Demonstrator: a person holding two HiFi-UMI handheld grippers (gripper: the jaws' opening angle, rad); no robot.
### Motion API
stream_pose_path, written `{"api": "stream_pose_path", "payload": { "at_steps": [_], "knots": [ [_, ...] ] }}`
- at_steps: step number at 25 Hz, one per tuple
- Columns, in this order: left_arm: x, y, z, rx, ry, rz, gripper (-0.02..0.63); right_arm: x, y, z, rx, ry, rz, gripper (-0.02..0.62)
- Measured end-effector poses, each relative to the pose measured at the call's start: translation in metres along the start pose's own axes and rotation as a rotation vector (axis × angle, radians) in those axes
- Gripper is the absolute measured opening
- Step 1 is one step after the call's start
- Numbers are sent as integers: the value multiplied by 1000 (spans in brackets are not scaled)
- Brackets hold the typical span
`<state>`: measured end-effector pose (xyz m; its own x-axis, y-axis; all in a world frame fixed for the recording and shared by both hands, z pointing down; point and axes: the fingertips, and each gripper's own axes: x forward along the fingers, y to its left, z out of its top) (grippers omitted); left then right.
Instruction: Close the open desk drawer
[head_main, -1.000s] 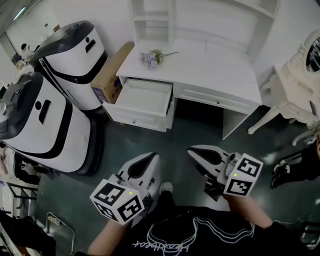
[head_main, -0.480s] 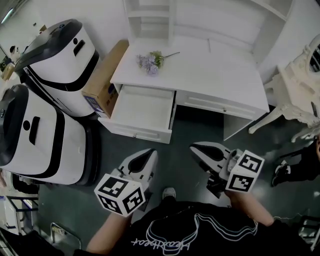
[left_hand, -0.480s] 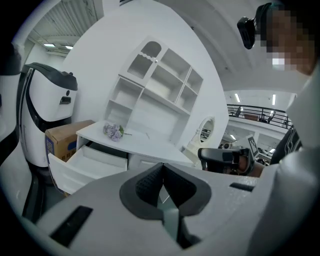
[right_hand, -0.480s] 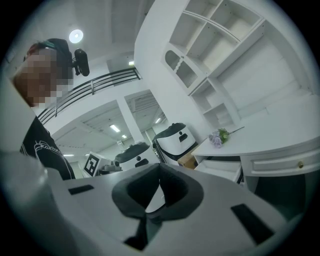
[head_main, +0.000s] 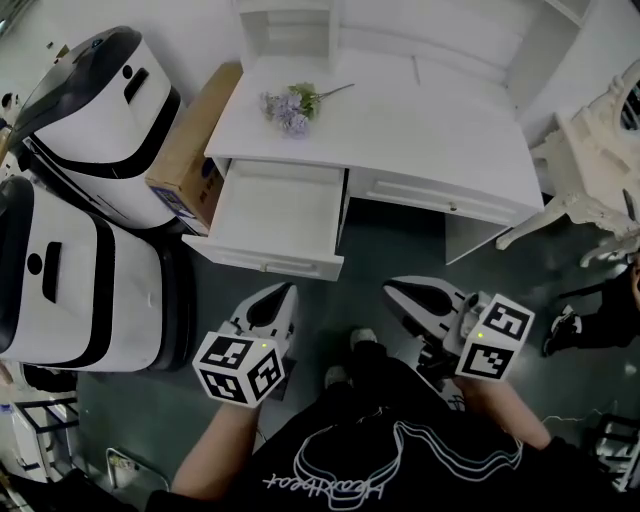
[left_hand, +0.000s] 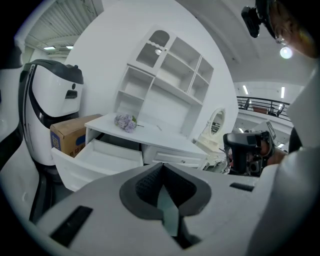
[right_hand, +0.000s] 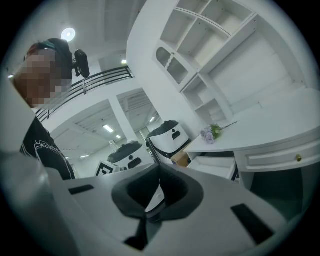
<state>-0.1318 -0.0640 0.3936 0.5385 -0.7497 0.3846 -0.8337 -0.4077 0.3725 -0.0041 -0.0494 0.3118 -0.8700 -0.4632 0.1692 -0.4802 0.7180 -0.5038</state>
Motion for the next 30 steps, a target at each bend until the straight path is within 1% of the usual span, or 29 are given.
{"api": "stream_pose_path", "payload": {
  "at_steps": [5,10,14,16,23,30],
  "knots": [
    [18,23,-23,0,34,50,5,5,-12,-9,19,25,0,6],
    [35,45,-39,-9,71,97,5,17,-26,-7,47,23,2,6],
    [52,58,-52,1,104,130,5,21,-42,-11,70,40,1,6],
    [59,65,-59,-8,122,146,5,21,-52,-15,88,53,-6,6],
    [84,85,-80,-29,177,179,5,30,-84,-23,138,86,-14,6],
    [95,102,-90,-53,209,212,5,41,-103,-25,164,109,-9,6]
  ]
}}
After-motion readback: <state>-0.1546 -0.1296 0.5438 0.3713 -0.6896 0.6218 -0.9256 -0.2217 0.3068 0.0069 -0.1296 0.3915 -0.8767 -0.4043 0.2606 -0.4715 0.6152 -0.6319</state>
